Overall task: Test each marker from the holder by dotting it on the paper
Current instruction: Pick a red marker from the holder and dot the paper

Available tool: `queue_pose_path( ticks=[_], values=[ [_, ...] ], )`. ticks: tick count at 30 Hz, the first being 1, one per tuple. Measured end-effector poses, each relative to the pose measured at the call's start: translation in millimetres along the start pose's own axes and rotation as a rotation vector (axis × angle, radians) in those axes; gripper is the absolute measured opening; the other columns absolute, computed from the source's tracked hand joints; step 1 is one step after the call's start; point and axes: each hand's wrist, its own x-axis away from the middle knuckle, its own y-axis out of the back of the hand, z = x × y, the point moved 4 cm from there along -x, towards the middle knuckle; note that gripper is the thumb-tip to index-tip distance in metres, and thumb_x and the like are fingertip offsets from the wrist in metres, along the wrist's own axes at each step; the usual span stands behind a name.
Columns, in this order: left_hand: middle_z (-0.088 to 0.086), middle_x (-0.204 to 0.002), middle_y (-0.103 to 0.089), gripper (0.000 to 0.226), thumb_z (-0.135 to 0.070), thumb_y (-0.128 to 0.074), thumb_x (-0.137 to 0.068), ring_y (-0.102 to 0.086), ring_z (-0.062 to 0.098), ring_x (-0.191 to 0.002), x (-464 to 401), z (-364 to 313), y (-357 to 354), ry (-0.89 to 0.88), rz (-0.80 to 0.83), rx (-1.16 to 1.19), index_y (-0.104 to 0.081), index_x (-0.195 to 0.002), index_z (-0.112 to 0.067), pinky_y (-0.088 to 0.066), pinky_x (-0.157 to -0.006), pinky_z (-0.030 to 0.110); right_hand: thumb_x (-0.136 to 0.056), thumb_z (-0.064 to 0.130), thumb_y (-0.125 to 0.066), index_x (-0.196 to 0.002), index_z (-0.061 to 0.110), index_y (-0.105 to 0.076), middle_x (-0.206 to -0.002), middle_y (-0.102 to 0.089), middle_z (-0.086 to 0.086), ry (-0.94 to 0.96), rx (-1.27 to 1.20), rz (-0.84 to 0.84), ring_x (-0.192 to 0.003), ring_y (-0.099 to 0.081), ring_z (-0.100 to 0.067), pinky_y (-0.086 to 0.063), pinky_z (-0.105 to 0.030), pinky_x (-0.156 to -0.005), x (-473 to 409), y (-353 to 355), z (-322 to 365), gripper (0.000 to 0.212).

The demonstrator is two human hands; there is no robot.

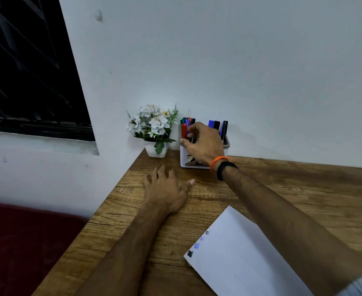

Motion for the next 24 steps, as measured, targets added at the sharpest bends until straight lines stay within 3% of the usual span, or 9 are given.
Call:
queue_pose_path(
  ticks=[7, 12, 18, 21, 24],
  values=[
    [0.013, -0.158, -0.021, 0.085, -0.075, -0.014, -0.087, -0.014, 0.032, -0.146, 0, 0, -1, 0.002, -0.003, -0.01, -0.033, -0.146, -0.017, -0.011, -0.115, 0.056, -0.082, 0.034, -0.076, -0.098, 0.016, -0.072, -0.091, -0.074, 0.003, -0.011, -0.018, -0.036, -0.079, -0.062, -0.006, -0.057, -0.027, -0.081, -2, 0, 3, 0.024],
    [0.012, -0.159, -0.02, 0.084, -0.075, -0.014, -0.087, -0.013, 0.031, -0.147, 1, -1, 1, 0.0, 0.01, 0.006, -0.032, -0.146, -0.017, -0.011, -0.115, 0.056, -0.08, 0.035, -0.077, -0.091, 0.021, -0.073, -0.084, -0.072, 0.011, -0.061, -0.206, -0.179, -0.073, -0.065, -0.003, -0.058, -0.026, -0.075, -9, 25, 12, 0.018],
    [0.012, -0.156, -0.027, 0.078, -0.072, -0.019, -0.09, -0.02, 0.03, -0.145, 4, -3, 8, 0.012, 0.017, 0.051, -0.04, -0.14, -0.016, -0.014, -0.115, 0.056, -0.082, 0.028, -0.078, -0.092, 0.019, -0.07, -0.082, -0.073, 0.007, -0.053, -0.429, -0.22, -0.078, -0.07, -0.007, -0.055, -0.017, -0.071, 8, 63, 26, 0.015],
    [0.006, -0.138, -0.05, 0.056, -0.059, -0.029, -0.096, -0.044, 0.021, -0.126, 12, -15, 27, -0.057, -0.118, 0.248, -0.052, -0.126, -0.018, -0.029, -0.108, 0.05, -0.082, 0.026, -0.079, -0.091, 0.018, -0.072, -0.083, -0.075, 0.001, -0.07, -0.526, -0.14, -0.081, -0.073, -0.014, -0.059, -0.027, -0.076, 30, 70, 24, 0.014],
    [0.002, -0.112, -0.065, 0.042, -0.045, -0.038, -0.1, -0.056, 0.009, -0.09, 24, -25, 52, -0.092, -0.256, 0.728, -0.061, -0.117, -0.014, -0.047, -0.089, 0.035, -0.08, 0.028, -0.08, -0.087, 0.025, -0.073, -0.078, -0.076, 0.001, -0.089, -0.523, -0.028, -0.079, -0.073, -0.017, -0.061, -0.036, -0.077, 62, 71, 13, 0.011]
  ],
)
